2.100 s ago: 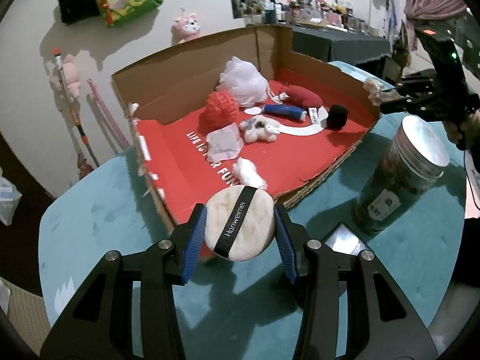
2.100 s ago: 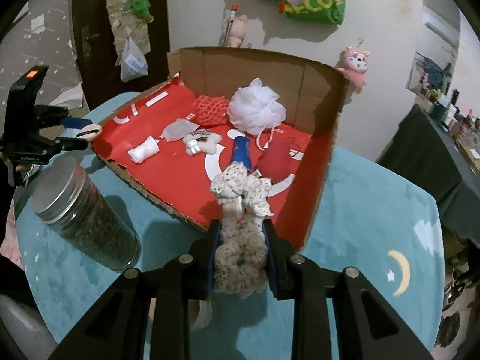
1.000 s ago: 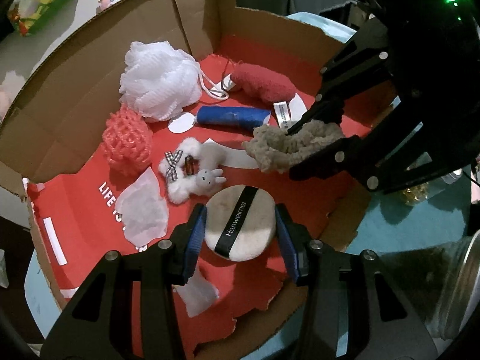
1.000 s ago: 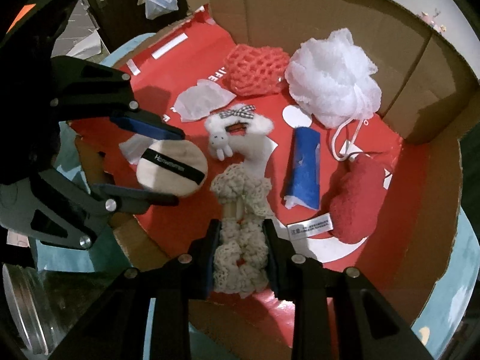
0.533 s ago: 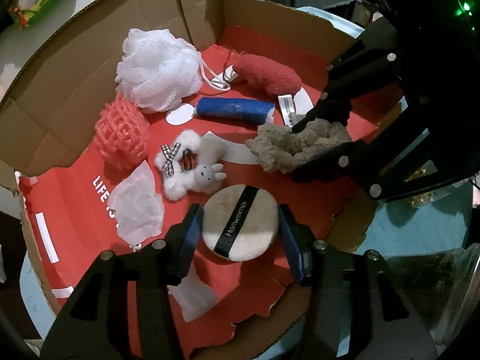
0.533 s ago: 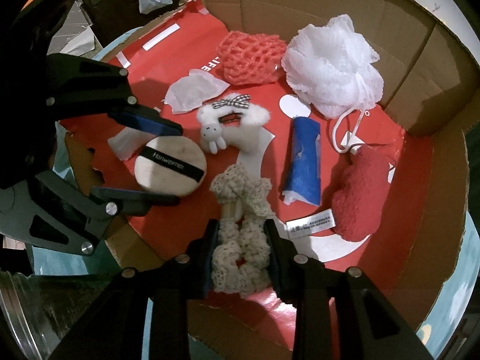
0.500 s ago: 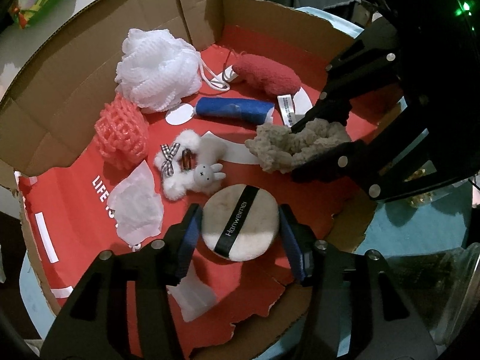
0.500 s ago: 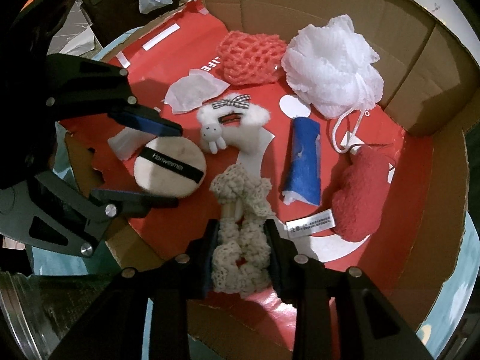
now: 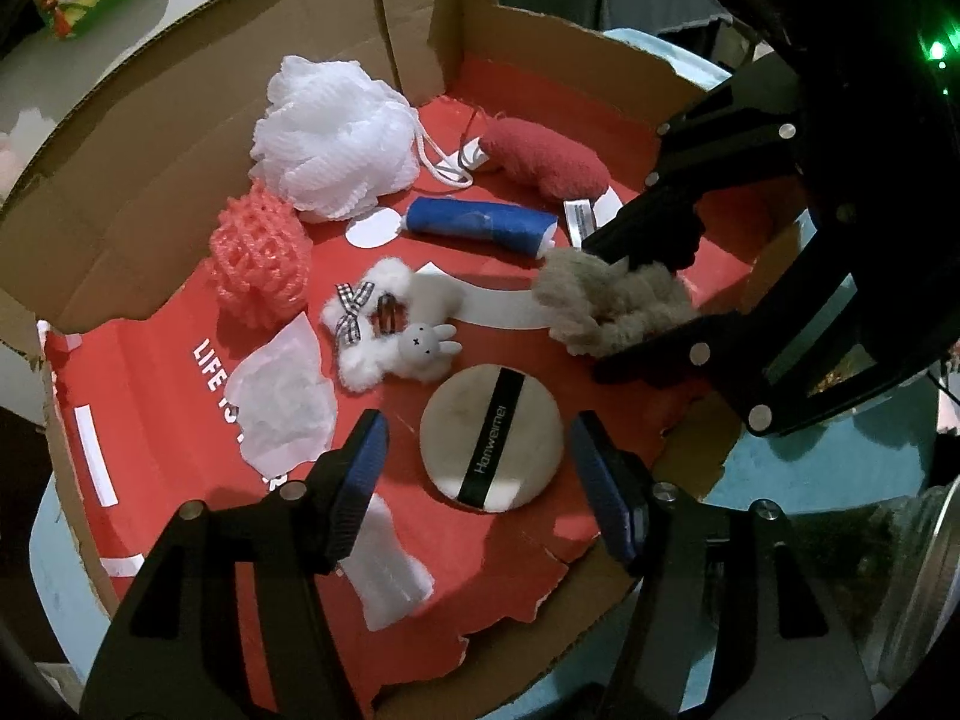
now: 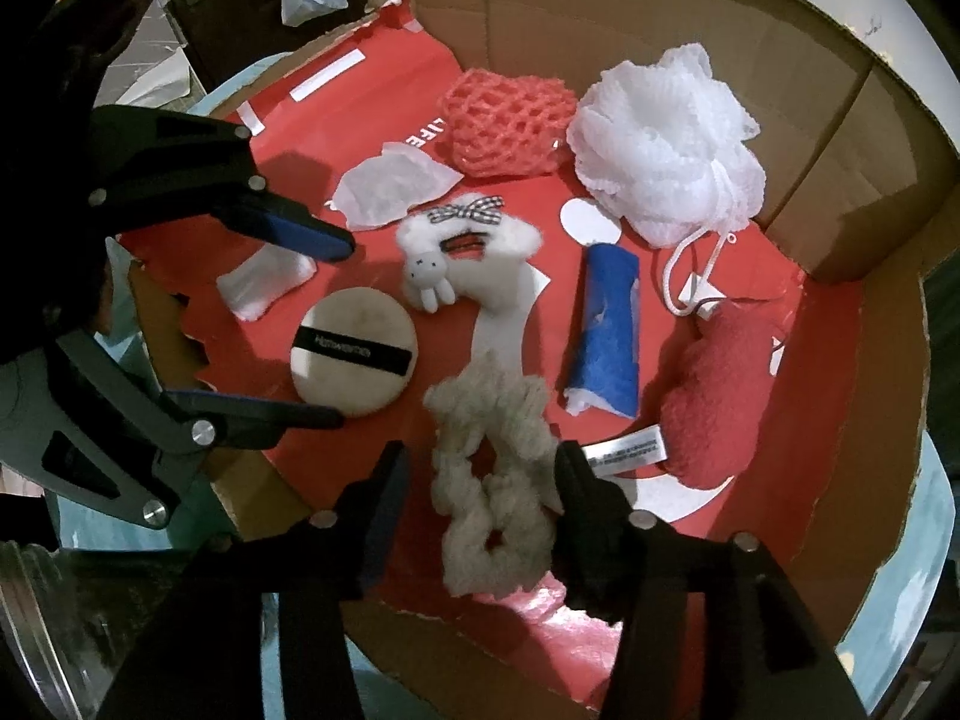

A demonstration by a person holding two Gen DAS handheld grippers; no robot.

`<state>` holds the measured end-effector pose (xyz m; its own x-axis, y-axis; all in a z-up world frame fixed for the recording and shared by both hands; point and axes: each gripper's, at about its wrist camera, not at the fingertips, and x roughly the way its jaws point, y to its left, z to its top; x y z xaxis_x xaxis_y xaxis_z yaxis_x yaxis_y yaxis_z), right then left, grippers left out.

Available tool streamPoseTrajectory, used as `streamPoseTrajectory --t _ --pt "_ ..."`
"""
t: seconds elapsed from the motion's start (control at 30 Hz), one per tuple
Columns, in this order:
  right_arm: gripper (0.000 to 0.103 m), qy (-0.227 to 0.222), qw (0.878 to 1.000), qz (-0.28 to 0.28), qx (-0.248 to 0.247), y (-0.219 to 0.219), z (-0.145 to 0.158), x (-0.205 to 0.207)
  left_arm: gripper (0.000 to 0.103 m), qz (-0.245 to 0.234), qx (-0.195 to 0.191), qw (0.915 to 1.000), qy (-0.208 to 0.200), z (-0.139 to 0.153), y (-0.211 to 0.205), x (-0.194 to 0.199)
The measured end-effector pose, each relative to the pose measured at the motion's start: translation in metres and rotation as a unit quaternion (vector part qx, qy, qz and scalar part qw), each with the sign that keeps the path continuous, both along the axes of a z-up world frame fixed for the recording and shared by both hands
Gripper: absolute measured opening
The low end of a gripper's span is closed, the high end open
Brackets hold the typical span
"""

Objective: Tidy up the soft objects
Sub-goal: 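Lower both tools into the box and open them to release the items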

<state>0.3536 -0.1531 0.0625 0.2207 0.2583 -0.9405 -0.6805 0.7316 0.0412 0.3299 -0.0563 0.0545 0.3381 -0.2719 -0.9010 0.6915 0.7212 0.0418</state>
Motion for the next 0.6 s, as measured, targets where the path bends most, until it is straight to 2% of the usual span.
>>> streamPoseTrajectory --t 0.17,0.27,0.47,0.5,0.6 --pt "0.055 -0.012 1.0 -0.011 0.006 -0.004 0.01 -0.002 0.062 0.016 -0.01 0.9998 -0.009 0.009 0.007 -0.004" --pt "0.063 -0.026 0.999 -0.03 0.015 -0.012 0.022 -0.004 0.071 0.036 -0.027 0.9989 -0.015 0.018 0.016 -0.009" --pt "0.078 -0.057 0.994 -0.086 0.033 -0.035 0.044 -0.014 0.071 0.099 -0.056 0.993 -0.033 0.037 0.036 -0.021" --pt "0.084 -0.065 0.992 -0.1 0.034 -0.039 0.047 -0.018 0.071 0.116 -0.064 0.9906 -0.034 0.04 0.041 -0.024" --pt "0.089 -0.084 0.988 -0.13 0.032 -0.045 0.054 -0.028 0.075 0.153 -0.086 0.9839 -0.035 0.046 0.051 -0.031"
